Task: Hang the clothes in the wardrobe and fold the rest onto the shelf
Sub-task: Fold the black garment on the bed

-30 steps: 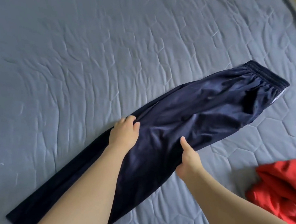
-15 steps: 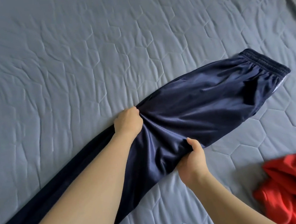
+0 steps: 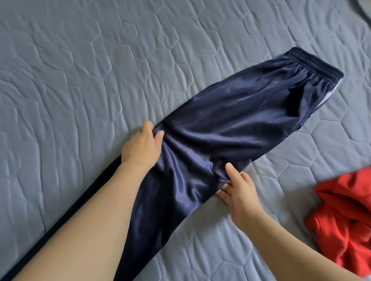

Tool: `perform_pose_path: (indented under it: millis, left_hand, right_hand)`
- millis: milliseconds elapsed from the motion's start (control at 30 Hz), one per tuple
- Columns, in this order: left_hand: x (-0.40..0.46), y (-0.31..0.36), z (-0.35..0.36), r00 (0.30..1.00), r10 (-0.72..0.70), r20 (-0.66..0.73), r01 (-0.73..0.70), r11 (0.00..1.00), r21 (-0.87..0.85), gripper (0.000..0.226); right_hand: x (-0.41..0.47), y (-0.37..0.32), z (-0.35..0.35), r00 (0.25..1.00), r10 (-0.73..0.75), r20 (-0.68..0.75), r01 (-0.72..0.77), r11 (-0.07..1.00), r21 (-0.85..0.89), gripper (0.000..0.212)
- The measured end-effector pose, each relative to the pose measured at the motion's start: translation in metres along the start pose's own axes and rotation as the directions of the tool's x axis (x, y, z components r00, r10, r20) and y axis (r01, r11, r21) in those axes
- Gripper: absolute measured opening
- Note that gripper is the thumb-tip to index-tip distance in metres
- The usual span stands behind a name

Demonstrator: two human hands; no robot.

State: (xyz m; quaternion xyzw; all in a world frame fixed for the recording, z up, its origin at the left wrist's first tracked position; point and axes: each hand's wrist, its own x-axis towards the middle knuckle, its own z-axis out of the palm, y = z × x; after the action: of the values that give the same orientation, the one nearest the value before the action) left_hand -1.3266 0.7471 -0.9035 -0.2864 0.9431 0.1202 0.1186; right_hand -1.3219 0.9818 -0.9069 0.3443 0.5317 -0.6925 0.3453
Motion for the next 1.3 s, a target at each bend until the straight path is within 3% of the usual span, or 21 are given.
perform_pose_path:
  millis: [67, 233, 400, 533, 633, 733, 833, 933, 967, 1000, 1067, 1133, 1167, 1233, 1300]
  left_hand:
    - [-0.023, -0.009, 0.002, 0.998, 0.038, -0.039, -0.034, 0.993, 0.109, 0.034]
    - [-0.047, -0.032, -0.002, 0.992, -0.09, 0.093, 0.081, 0.991, 0.102, 0.039]
    - [-0.001, -0.052, -0.027, 0.994, -0.108, -0.029, 0.112, 0.961, 0.252, 0.043]
    - [-0.003, -0.047, -0.019, 0.993, -0.112, 0.029, 0.103, 0.969, 0.223, 0.044]
    - [-0.034, -0.019, -0.011, 0.984, 0.069, -0.163, -0.055, 0.995, 0.087, 0.055]
    - [-0.078, 0.0, 0.005, 0.895, 0.335, -0.296, -0.314, 0.942, 0.118, 0.061]
    - [-0.112, 0.0, 0.022, 0.892, 0.397, -0.217, -0.37, 0.916, 0.155, 0.06]
    - [-0.121, -0.003, 0.032, 0.917, 0.384, -0.109, -0.357, 0.911, 0.207, 0.038]
    - [-0.12, -0.002, 0.032, 0.915, 0.391, -0.101, -0.362, 0.904, 0.226, 0.034]
    - [-0.118, 0.0, 0.031, 0.908, 0.404, -0.111, -0.367, 0.895, 0.251, 0.032]
    - [-0.116, 0.006, 0.026, 0.884, 0.44, -0.159, -0.379, 0.873, 0.307, 0.032]
    - [-0.116, 0.018, 0.02, 0.817, 0.528, -0.234, -0.45, 0.836, 0.314, 0.026]
    - [-0.118, 0.025, 0.02, 0.768, 0.592, -0.245, -0.522, 0.8, 0.297, 0.021]
    - [-0.125, 0.04, 0.025, 0.71, 0.684, -0.168, -0.635, 0.725, 0.266, 0.014]
    - [-0.13, 0.053, 0.033, 0.773, 0.63, -0.068, -0.593, 0.757, 0.274, 0.025]
  right_hand:
    - [-0.006, 0.002, 0.004, 1.0, -0.023, -0.015, 0.024, 0.999, 0.037, 0.009]
    - [-0.013, 0.003, 0.013, 0.999, -0.028, -0.016, 0.028, 0.999, -0.026, 0.016]
    - [0.0, -0.007, 0.02, 1.0, 0.02, -0.02, -0.024, 0.982, -0.189, 0.043]
    - [0.001, -0.007, 0.018, 1.0, -0.013, -0.01, 0.011, 0.983, -0.181, 0.038]
    - [-0.001, -0.01, 0.013, 0.999, -0.052, -0.007, 0.051, 0.996, -0.074, 0.025]
    - [0.003, -0.017, 0.009, 0.998, -0.058, -0.014, 0.056, 0.992, -0.112, 0.036]
    - [0.003, -0.026, 0.008, 0.993, -0.1, -0.056, 0.09, 0.982, -0.165, 0.042]
    - [-0.004, -0.037, 0.013, 0.974, -0.227, 0.012, 0.219, 0.923, -0.317, 0.038]
    - [-0.004, -0.04, 0.014, 0.948, -0.314, 0.05, 0.303, 0.846, -0.438, 0.039]
    - [-0.004, -0.043, 0.013, 0.905, -0.409, 0.112, 0.391, 0.701, -0.596, 0.039]
    - [0.002, -0.05, 0.005, 0.786, -0.536, 0.31, 0.487, 0.228, -0.843, 0.024]
    - [0.015, -0.057, -0.01, 0.636, -0.539, 0.553, 0.477, -0.289, -0.83, 0.016]
    - [0.021, -0.062, -0.017, 0.583, -0.491, 0.648, 0.444, -0.475, -0.76, 0.018]
    - [0.03, -0.075, -0.027, 0.554, -0.385, 0.739, 0.391, -0.663, -0.638, 0.02]
    - [0.036, -0.09, -0.033, 0.526, -0.311, 0.791, 0.368, -0.756, -0.542, 0.032]
